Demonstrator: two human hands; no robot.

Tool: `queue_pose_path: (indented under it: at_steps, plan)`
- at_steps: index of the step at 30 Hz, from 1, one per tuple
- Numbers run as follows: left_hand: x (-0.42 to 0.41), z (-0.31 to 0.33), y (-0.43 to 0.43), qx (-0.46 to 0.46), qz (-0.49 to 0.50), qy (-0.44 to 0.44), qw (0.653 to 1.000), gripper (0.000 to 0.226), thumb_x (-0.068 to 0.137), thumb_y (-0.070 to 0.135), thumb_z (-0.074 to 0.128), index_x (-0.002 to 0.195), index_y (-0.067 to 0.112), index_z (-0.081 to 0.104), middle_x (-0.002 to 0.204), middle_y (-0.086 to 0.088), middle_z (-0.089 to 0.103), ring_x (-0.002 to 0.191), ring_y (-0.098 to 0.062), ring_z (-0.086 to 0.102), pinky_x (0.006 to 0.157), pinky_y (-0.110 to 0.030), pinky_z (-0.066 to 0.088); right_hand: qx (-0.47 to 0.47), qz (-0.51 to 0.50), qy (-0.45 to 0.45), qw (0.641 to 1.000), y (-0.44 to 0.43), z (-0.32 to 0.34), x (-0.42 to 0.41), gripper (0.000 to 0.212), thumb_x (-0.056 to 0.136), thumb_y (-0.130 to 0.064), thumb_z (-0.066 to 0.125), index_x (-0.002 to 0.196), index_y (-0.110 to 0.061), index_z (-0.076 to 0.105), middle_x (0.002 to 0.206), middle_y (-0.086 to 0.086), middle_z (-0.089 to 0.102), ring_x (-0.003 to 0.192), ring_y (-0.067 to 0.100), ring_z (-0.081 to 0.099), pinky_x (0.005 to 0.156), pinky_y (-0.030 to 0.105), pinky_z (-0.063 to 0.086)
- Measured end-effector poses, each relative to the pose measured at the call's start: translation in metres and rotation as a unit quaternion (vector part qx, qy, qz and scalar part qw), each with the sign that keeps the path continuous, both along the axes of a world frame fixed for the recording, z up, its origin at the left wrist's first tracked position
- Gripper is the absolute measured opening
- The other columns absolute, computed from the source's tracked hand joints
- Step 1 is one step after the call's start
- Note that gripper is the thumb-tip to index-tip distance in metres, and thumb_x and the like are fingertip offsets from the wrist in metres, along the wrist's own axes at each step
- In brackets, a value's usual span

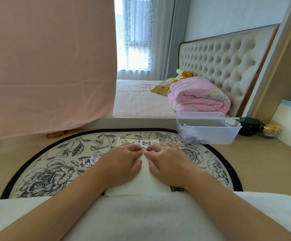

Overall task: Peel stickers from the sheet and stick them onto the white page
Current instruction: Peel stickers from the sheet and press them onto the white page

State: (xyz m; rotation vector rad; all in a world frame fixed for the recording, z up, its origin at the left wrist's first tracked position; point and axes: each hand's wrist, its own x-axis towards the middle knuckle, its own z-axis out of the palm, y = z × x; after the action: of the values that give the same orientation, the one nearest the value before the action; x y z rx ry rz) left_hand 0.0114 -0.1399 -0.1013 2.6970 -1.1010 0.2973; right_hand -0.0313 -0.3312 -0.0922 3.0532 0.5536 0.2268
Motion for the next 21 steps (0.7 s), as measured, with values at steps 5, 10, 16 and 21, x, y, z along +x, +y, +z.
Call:
queue_pose_path:
  at_steps: [5, 10, 16, 21]
  plan:
    - [-0.002, 0.001, -0.002, 0.008, 0.028, -0.008, 1.0, 0.072, 0.085, 0.051, 0.014, 0.133, 0.027, 0.062, 0.143, 0.017, 0.054, 0.134, -0.009, 0.046, 0.104, -0.031, 0.047, 0.031, -0.005, 0.001, 1.0, -0.004, 0.0, -0.001, 0.057, 0.085, -0.043, 0.02, 0.112, -0.024, 0.067, 0.132, -0.012, 0.06, 0.116, 0.013, 0.057, 0.097, 0.036, 0.036]
    - [0.0, 0.0, -0.003, 0.029, 0.054, -0.031, 0.998, 0.064, 0.084, 0.052, 0.017, 0.119, 0.026, 0.064, 0.129, 0.016, 0.059, 0.122, -0.011, 0.054, 0.093, -0.034, 0.051, 0.114, -0.016, 0.013, 0.993, -0.005, -0.002, -0.001, 0.054, 0.083, -0.039, 0.03, 0.12, -0.016, 0.063, 0.122, -0.002, 0.058, 0.11, 0.02, 0.056, 0.099, 0.041, 0.045]
    - [0.009, 0.004, -0.009, 0.122, 0.055, -0.006, 0.991, 0.074, 0.088, 0.058, 0.009, 0.156, 0.032, 0.024, 0.151, 0.01, 0.03, 0.14, -0.013, 0.024, 0.114, -0.036, 0.025, 0.057, -0.022, 0.04, 0.997, -0.001, -0.001, 0.007, 0.055, 0.089, -0.034, 0.039, 0.14, -0.015, 0.046, 0.13, 0.002, 0.042, 0.123, 0.022, 0.035, 0.108, 0.043, 0.036]
    - [0.008, 0.001, -0.01, 0.115, 0.072, -0.031, 0.99, 0.089, 0.078, 0.062, -0.003, 0.155, 0.032, 0.027, 0.156, 0.011, 0.03, 0.142, -0.013, 0.026, 0.114, -0.035, 0.027, 0.059, -0.023, 0.039, 0.997, -0.006, 0.001, 0.009, 0.057, 0.081, -0.043, 0.034, 0.124, -0.016, 0.062, 0.121, 0.0, 0.049, 0.115, 0.02, 0.044, 0.102, 0.042, 0.04]
